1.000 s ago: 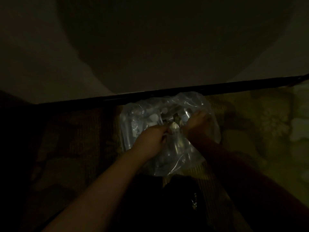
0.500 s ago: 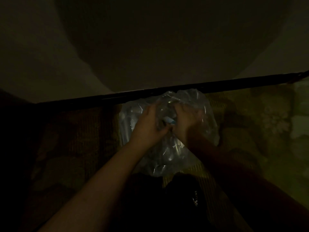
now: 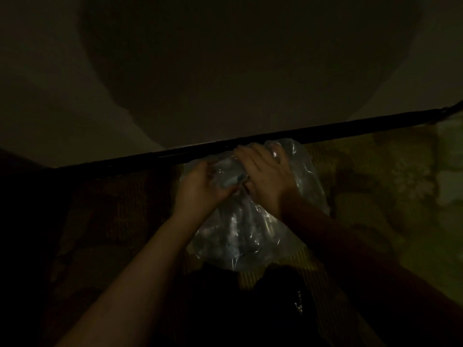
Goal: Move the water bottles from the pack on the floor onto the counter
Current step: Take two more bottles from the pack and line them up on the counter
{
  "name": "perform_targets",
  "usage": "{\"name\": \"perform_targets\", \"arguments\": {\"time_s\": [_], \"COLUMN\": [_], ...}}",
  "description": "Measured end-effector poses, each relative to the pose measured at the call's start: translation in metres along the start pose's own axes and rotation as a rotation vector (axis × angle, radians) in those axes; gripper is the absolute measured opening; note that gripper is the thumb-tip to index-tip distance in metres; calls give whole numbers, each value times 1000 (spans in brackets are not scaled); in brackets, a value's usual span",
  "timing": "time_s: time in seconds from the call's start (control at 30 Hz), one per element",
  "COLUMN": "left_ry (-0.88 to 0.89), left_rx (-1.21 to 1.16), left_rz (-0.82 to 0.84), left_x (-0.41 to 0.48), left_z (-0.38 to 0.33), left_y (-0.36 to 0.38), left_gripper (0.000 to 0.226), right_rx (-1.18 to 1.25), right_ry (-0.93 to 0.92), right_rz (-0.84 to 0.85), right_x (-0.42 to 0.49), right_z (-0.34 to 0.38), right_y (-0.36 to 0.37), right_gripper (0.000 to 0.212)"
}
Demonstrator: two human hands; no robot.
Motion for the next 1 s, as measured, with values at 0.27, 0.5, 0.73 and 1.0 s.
{"name": "perform_targets", "arguments": {"time_s": [0.27,0.5,0.73,1.0], "left_ry": [-117,35,-90,-132], "left_rx": [49,302,126,-2], "left_rz": [298,227,245,227], "left_x": [7,-2,6,6], "left_z": [32,22,27,27], "left_y": [12,16,4,-7], "left_gripper": [56,76,63,55], "right_rx": [17,60,380,178], "right_ry": [81,-160,160,70], "right_rz": [-183,-13,-125,-45], "right_x": [-13,13,13,-19], "right_z": [-44,-13,-30,-41], "right_y": [-25,-37,-31,49], "right_gripper": [41,49,43,32]}}
Point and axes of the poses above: each hand's wrist, its own x-axis towards the middle knuckle, its own y-axis out of the palm, z = x × y, the point moved 9 cm from there along x, towards the middle knuckle, and after that the axes turned 12 degrees about -y, right-handed, at the moved point
